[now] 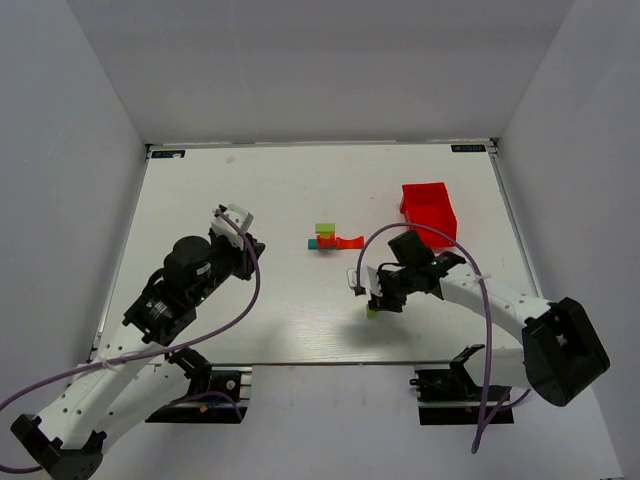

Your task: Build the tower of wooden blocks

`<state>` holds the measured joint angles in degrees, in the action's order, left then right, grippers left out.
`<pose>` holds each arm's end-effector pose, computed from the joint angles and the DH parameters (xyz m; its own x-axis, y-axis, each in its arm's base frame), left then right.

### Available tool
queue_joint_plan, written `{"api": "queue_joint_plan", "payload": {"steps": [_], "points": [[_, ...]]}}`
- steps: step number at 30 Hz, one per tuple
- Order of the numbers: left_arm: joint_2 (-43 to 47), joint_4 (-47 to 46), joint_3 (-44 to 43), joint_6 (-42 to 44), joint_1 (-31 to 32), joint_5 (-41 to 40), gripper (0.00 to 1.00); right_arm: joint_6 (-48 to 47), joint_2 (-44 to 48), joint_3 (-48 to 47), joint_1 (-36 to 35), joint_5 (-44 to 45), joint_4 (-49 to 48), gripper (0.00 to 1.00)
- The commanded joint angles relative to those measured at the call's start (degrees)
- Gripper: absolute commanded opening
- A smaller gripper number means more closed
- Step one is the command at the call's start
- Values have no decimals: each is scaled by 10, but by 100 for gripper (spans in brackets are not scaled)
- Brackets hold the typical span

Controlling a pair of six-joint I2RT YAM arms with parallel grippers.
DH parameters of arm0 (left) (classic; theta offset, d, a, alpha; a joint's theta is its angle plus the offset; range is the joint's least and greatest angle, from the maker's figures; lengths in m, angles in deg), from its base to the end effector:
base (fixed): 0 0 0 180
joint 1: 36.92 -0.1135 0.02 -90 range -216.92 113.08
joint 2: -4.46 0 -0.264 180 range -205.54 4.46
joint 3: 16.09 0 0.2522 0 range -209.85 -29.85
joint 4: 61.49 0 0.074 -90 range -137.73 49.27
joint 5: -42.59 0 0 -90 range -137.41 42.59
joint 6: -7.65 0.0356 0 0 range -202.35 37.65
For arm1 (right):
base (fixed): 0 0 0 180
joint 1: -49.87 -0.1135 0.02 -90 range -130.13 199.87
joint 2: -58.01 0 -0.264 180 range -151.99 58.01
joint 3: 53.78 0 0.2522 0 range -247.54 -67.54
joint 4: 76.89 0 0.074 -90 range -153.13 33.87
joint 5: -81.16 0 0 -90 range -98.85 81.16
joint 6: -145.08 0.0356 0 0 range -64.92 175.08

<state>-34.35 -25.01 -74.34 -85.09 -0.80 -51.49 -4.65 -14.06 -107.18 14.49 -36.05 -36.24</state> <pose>0.1282 -0.0904 0.3308 -0.2619 0.1321 -0.9560 0.5211 0.8531 -0.0249 0.1794 0.1473 0.1931 0.2555 -0.7606 -0.5968 -0.9611 -0.1327 -0.2424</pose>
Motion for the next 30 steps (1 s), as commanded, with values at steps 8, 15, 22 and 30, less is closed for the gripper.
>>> {"api": "queue_joint_plan", "payload": {"steps": [8, 15, 22, 30], "points": [[16, 3, 1, -3, -3, -8, 48, 5, -54, -23, -4, -30, -3, 65], [16, 3, 1, -3, -3, -8, 48, 23, -76, -31, -6, -22, -11, 62], [16, 3, 1, -3, -3, -8, 48, 28, -93, -41, -4, -23, 3, 35], [16, 3, 1, -3, -3, -8, 48, 30, -79, -74, 0, -4, 15, 12]]}}
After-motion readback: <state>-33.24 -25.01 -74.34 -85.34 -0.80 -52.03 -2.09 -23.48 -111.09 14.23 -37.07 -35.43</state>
